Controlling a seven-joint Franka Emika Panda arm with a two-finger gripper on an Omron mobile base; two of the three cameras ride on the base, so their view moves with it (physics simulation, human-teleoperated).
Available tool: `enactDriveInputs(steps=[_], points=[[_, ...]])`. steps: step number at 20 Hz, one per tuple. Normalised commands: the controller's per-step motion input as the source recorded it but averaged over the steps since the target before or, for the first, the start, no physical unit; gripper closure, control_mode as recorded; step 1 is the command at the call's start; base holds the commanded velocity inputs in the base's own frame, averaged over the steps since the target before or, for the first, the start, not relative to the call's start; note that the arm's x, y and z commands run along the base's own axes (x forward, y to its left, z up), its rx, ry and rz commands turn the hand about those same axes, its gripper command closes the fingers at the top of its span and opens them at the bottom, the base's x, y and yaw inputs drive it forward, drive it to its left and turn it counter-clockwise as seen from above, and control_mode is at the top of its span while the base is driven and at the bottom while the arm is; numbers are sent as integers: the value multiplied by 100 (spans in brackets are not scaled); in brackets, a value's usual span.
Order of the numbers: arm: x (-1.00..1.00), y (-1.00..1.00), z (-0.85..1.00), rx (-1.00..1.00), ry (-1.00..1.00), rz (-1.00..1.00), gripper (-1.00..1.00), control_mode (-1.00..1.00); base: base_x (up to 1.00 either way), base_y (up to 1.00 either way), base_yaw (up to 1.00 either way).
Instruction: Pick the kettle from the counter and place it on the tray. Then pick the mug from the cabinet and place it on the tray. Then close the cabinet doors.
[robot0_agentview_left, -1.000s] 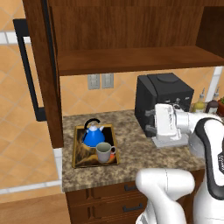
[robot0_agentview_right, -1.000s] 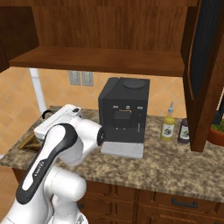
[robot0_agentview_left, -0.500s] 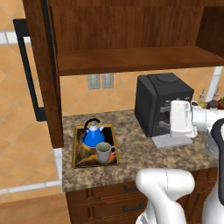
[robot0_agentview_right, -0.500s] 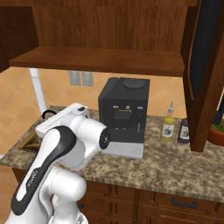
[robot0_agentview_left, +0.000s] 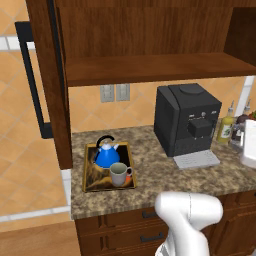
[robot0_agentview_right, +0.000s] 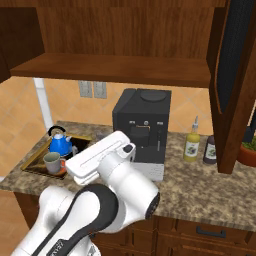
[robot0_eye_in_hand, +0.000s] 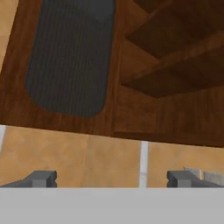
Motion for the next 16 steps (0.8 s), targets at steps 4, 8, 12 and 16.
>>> enactDriveInputs(steps=[4,8,12,16], points=[[-25,-32,33,19,-17,-35,-100,-100,0,0,0],[-15,-36,44,14,-9,-33,-100,-100,0,0,0],[-8,-69,36,13,0,-29,-100,-100,0,0,0],[-3,-70,-10,7,0,-16,-100,-100,0,0,0]])
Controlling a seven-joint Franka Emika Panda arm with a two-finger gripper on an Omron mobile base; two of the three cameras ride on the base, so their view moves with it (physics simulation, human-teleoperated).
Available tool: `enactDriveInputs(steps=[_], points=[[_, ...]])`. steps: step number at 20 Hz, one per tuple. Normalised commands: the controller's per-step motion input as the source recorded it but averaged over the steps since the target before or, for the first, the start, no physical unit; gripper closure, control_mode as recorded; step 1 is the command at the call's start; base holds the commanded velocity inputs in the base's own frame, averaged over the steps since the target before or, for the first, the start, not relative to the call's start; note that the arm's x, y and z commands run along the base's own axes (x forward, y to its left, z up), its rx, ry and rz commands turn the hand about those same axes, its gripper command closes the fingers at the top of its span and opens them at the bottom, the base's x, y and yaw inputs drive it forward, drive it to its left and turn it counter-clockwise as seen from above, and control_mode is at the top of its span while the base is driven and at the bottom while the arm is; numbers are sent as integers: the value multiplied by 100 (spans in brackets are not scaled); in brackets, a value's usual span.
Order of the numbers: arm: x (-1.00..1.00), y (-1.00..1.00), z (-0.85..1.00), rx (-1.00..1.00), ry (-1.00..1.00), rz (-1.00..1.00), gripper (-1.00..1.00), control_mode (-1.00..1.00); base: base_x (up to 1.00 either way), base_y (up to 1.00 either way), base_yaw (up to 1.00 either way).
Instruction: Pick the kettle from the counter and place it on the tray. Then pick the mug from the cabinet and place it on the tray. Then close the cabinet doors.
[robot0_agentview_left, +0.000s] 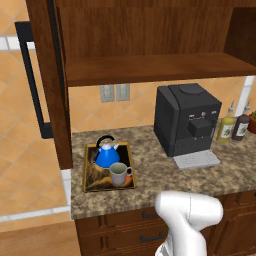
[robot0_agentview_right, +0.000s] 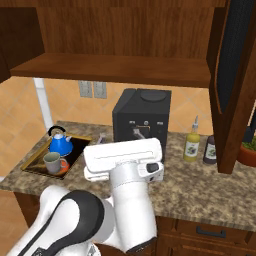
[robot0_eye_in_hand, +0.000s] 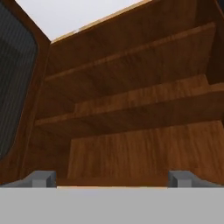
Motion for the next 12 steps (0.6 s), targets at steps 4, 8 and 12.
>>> enactDriveInputs(steps=[4,8,12], points=[[0,-54,-24,0,1,0,-100,-100,0,0,0],[3,-74,-11,0,2,0,-100,-100,0,0,0],[1,-69,-1,-3,0,0,-100,-100,0,0,0]])
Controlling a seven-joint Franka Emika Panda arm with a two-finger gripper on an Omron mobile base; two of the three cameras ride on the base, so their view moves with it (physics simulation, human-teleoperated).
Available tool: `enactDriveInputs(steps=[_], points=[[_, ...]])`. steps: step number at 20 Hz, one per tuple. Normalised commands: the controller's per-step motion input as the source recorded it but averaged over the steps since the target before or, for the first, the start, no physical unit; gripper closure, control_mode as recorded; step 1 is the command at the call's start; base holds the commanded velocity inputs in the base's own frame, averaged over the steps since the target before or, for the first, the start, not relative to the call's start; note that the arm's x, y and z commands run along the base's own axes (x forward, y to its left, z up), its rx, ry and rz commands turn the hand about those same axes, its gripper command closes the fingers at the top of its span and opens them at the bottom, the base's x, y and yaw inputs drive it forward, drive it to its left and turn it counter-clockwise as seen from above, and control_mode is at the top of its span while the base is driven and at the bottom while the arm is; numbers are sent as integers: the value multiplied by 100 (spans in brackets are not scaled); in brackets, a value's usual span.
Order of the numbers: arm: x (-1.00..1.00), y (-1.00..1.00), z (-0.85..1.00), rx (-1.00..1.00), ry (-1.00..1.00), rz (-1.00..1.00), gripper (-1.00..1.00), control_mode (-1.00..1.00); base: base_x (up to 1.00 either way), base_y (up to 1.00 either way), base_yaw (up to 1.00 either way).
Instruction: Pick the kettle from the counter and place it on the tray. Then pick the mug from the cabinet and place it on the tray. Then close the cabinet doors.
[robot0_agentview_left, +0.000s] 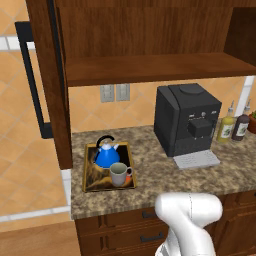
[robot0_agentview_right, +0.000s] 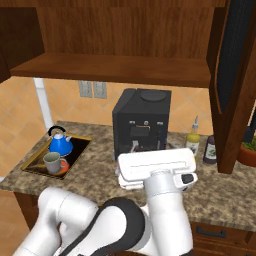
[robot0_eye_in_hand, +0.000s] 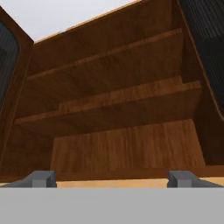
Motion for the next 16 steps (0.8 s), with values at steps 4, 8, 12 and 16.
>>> enactDriveInputs(steps=[4,8,12,16], points=[[0,-69,-2,-1,0,0,-100,-100,0,0,0],[0,-64,-11,0,0,0,-100,-100,0,0,0],[2,-56,-39,0,0,0,-100,-100,0,0,0],[2,-60,-14,0,-3,1,-100,-100,0,0,0]])
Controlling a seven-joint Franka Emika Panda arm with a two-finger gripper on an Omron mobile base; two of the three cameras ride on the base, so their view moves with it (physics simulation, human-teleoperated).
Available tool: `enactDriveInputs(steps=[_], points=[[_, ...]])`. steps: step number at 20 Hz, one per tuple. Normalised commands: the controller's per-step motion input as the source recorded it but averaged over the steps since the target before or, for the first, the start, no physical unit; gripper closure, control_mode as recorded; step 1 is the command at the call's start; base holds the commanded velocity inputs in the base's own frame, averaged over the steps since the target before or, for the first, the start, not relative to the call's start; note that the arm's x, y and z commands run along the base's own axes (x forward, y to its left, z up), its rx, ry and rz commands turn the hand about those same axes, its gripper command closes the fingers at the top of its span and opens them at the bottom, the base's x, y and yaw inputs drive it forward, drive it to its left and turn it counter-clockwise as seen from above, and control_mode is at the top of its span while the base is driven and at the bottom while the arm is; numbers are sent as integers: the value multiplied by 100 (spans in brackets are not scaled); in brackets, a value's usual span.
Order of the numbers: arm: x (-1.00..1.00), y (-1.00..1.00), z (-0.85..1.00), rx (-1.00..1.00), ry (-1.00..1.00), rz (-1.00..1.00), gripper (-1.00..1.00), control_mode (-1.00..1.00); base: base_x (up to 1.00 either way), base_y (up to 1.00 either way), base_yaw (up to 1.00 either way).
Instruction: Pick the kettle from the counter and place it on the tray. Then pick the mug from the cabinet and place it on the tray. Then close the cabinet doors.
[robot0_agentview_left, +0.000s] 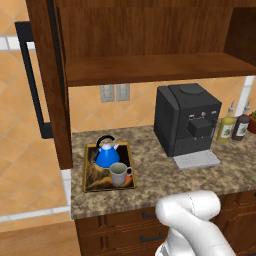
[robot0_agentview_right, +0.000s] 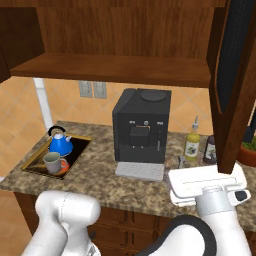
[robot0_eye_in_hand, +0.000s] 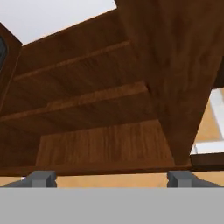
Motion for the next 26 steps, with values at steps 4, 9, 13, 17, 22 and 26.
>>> enactDriveInputs(steps=[4,9,13,17,22,26], points=[[0,-51,22,0,-9,2,-100,-100,0,0,0],[0,-38,25,-4,0,0,-100,-100,0,0,0],[0,-27,22,-17,0,2,-100,-100,0,0,0],[-3,-7,25,-27,0,6,-100,-100,0,0,0],[-9,24,28,-43,0,4,-100,-100,0,0,0],[-1,53,37,-48,0,3,-100,-100,0,0,0]])
